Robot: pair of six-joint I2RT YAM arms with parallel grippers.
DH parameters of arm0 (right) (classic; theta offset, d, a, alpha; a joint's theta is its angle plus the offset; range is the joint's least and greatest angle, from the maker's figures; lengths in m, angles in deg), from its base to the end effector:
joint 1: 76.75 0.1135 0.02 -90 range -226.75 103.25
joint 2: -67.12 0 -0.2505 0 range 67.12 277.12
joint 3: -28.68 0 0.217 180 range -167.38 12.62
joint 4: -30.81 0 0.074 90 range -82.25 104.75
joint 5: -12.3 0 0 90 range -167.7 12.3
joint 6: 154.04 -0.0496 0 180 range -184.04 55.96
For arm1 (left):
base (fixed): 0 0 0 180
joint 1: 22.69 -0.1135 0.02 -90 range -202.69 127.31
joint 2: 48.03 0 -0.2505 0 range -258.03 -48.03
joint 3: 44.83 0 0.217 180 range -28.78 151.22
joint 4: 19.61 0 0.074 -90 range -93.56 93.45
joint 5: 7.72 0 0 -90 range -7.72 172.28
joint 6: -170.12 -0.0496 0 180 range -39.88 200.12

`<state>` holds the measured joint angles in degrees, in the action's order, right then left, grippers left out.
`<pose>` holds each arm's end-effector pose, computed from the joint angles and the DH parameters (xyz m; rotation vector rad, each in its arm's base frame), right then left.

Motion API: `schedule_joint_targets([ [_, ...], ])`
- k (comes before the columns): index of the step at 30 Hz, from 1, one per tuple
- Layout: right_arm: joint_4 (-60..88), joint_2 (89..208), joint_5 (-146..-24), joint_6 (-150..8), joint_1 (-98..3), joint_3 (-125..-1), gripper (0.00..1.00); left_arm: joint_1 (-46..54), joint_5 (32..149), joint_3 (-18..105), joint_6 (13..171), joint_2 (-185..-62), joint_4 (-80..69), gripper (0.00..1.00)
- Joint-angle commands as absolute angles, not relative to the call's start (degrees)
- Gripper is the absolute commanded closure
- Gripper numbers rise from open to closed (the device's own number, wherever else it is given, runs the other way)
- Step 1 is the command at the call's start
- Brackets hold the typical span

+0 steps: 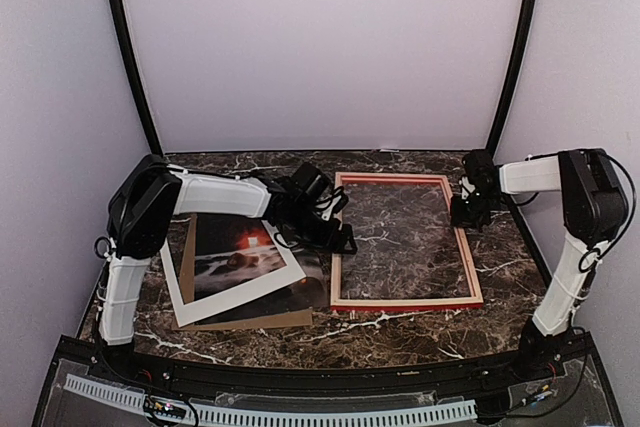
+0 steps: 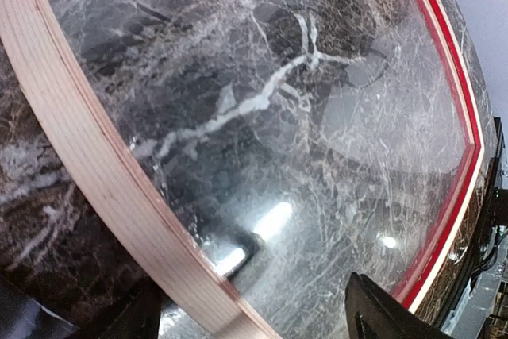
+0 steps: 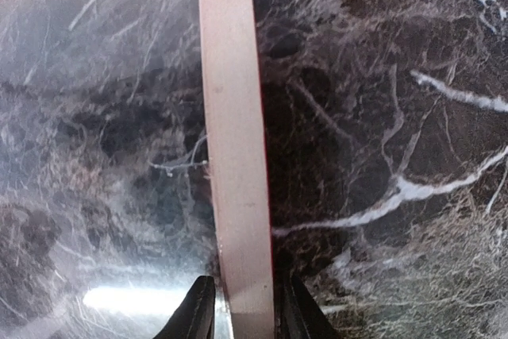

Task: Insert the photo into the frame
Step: Move the frame body to the center of the board, then pick up the mat board from the photo.

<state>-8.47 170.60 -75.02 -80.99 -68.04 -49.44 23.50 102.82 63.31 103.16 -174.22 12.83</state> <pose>0.3240 0.0473 0.1525 0.2081 2.6909 0.0733 0.2996 -0.3374 0.1555 0.6925 2.5317 -0.9249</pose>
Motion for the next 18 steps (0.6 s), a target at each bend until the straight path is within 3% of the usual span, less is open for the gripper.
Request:
schedule_joint_targets([
  [1, -8.57, 171.4, -69.76, -80.37, -68.3, -52.9, 0.62, 24.33, 101.26, 60.2, 102.78, -168.06, 14.02, 0.17],
  [3, -9.24, 169.87, -66.94, -80.11, -68.26, -53.55, 0.48, 24.32, 98.21, 59.14, 102.01, -165.89, 14.07, 0.16],
  [8, -8.34, 164.18, -67.87, -79.03, -65.75, -53.49, 0.34, 24.28, 88.66, 54.31, 99.7, -157.97, 14.42, 0.12],
  [14, -5.74, 163.15, -81.55, -80.3, -54.66, -56.12, 0.3, 22.11, 76.35, 48.47, 96.82, -149.99, 21.27, 0.02],
  [18, -4.38, 167.17, -86.56, -82.02, -45.91, -61.04, 0.3, 17.95, 73.35, 42.7, 97.63, -144.33, 24.83, 0.01],
])
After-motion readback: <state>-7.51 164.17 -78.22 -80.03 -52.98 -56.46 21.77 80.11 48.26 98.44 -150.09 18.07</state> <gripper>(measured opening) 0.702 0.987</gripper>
